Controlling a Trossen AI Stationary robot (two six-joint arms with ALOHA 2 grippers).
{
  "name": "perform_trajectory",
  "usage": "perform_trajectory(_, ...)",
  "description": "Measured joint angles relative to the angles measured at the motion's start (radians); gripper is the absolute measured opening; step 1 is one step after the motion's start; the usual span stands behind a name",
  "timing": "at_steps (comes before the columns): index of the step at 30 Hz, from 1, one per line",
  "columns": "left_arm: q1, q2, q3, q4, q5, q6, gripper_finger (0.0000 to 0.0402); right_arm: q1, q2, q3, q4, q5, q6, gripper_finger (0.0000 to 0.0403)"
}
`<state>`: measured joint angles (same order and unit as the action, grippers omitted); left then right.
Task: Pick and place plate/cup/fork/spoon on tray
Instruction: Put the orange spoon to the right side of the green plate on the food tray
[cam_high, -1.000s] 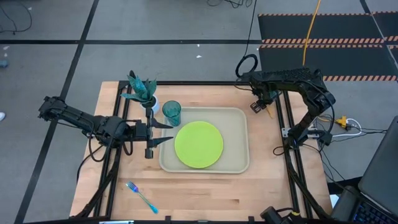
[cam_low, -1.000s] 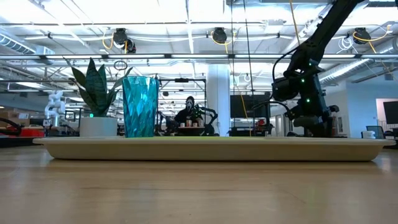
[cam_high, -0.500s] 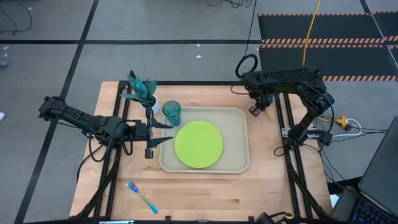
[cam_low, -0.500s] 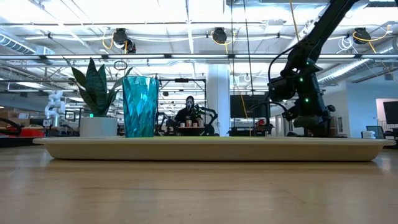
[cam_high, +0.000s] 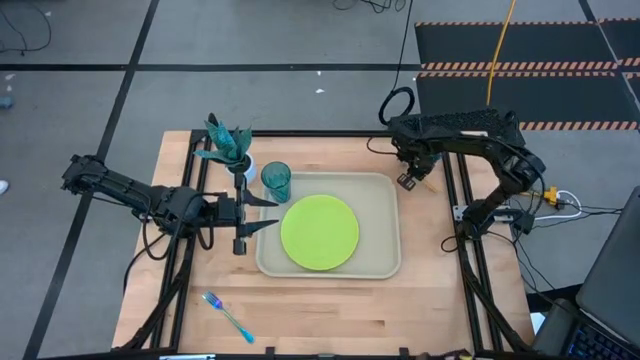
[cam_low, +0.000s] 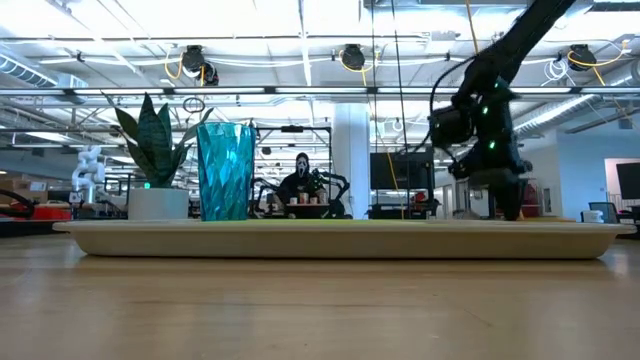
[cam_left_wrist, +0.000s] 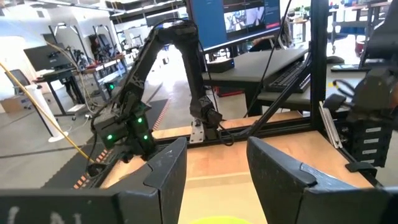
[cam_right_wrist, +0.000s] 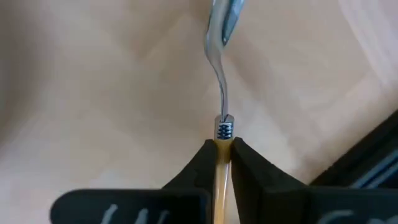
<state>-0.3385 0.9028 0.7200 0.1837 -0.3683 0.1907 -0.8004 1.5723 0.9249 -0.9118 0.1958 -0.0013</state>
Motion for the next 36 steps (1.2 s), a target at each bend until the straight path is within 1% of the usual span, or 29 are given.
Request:
perform_trajectory(4, 0.0, 0.0, 0.0, 0.0, 0.0, 0.011, 0.0172, 0.051, -0.104, 0.0, -0.112, -0.026, 0.064, 0.0014)
perform_trajectory(8, 0.0, 0.0, 0.0, 0.001, 0.0, 0.014, 0.0172, 0.148, -0.213, 0.001, -0.222, -0.053, 0.174, 0.0014)
perform_trajectory(13, 0.0, 0.0, 0.0, 0.001, 0.0, 0.041, 0.0172, 0.292, -0.345, 0.001, -0.215, -0.195, 0.384, 0.0014)
perform_trajectory(18, 0.004, -0.002, 0.0, 0.053, -0.001, 0.17, 0.0172, 0.452, -0.406, 0.002, -0.15, -0.255, 0.596, 0.0014)
perform_trajectory(23, 0.015, -0.007, 0.0, 0.079, -0.014, 0.279, 0.0172, 0.599, -0.406, 0.0, 0.022, -0.254, 0.742, 0.0014)
perform_trajectory(25, 0.03, -0.016, 0.0, 0.081, -0.043, 0.29, 0.0172, 0.646, -0.393, -0.007, 0.132, -0.254, 0.789, 0.0014)
perform_trajectory(27, 0.046, -0.028, 0.0, 0.082, -0.072, 0.297, 0.0172, 0.682, -0.375, -0.018, 0.201, -0.255, 0.828, 0.0014)
perform_trajectory(29, 0.064, -0.044, 0.0, 0.08, -0.086, 0.297, 0.0172, 0.709, -0.344, -0.022, 0.221, -0.254, 0.863, 0.0015)
perform_trajectory(33, 0.093, -0.063, 0.0, 0.068, -0.089, 0.278, 0.0172, 0.75, -0.274, -0.024, 0.191, -0.254, 0.907, 0.0015)
perform_trajectory(36, 0.098, -0.066, 0.0, 0.045, -0.089, 0.27, 0.0172, 0.771, -0.224, -0.024, 0.199, -0.253, 0.934, 0.0015)
